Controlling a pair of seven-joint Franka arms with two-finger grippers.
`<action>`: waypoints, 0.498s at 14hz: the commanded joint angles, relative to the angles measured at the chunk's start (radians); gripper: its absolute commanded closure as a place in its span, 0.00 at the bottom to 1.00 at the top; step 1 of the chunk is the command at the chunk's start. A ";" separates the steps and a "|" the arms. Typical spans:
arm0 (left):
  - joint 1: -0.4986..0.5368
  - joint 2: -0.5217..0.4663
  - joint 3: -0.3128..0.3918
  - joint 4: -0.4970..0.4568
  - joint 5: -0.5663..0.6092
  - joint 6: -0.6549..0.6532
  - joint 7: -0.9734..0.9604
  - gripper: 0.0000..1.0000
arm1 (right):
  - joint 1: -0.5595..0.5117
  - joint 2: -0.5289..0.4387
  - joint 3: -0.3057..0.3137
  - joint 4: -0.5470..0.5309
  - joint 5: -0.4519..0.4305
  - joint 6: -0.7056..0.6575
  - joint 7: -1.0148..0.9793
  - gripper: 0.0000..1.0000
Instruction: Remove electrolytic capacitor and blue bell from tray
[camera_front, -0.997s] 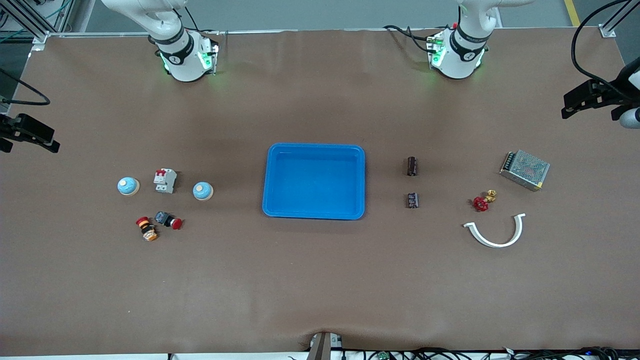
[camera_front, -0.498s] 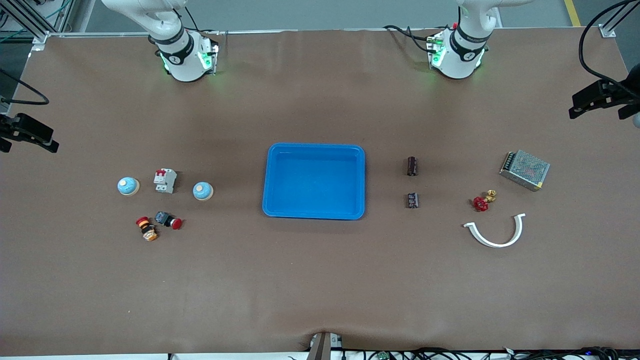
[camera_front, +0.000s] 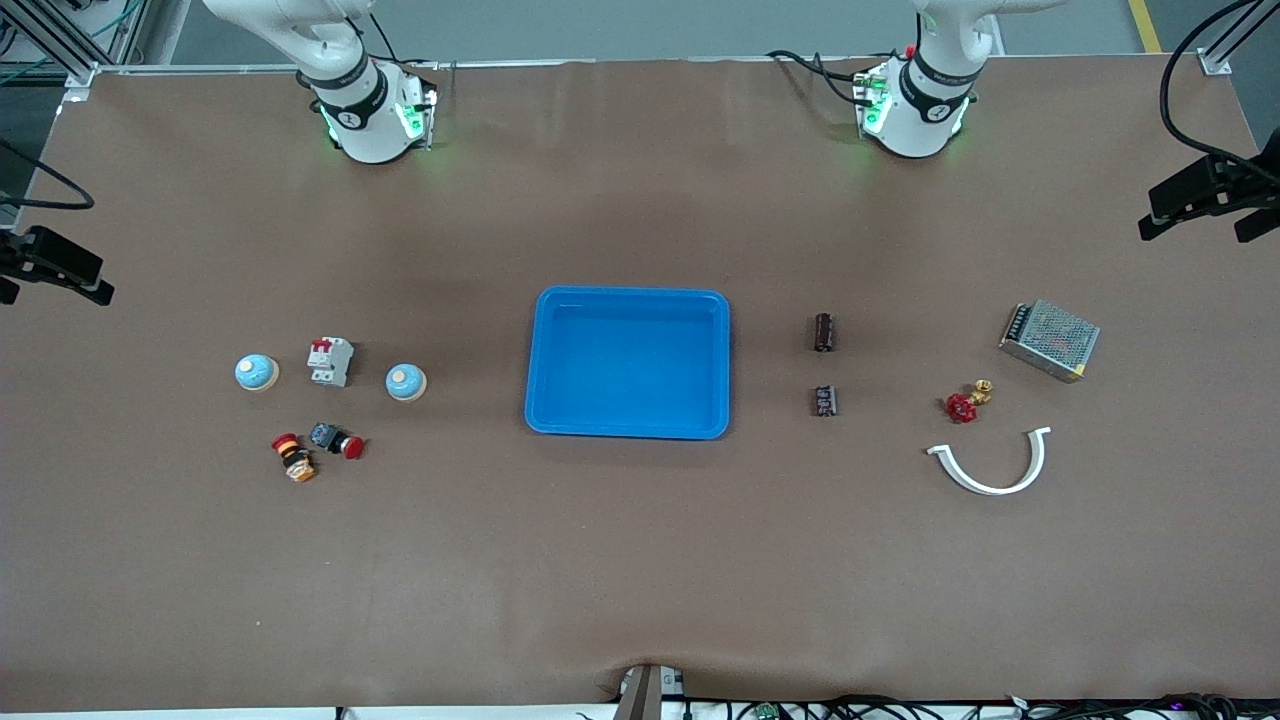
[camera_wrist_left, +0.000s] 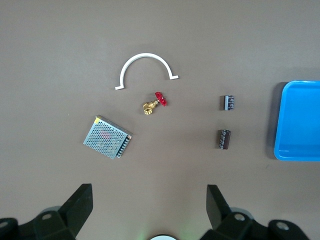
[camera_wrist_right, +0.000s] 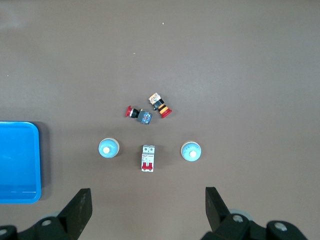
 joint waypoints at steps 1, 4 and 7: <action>0.009 -0.015 -0.010 0.000 -0.008 0.044 0.003 0.00 | -0.010 0.008 0.009 0.024 0.012 -0.009 0.000 0.00; 0.009 -0.015 -0.012 0.000 -0.009 0.072 0.009 0.00 | 0.003 0.014 0.011 0.024 0.010 -0.009 0.000 0.00; -0.001 -0.002 -0.012 0.002 -0.009 0.084 0.020 0.00 | -0.001 0.014 0.011 0.024 0.010 -0.011 0.000 0.00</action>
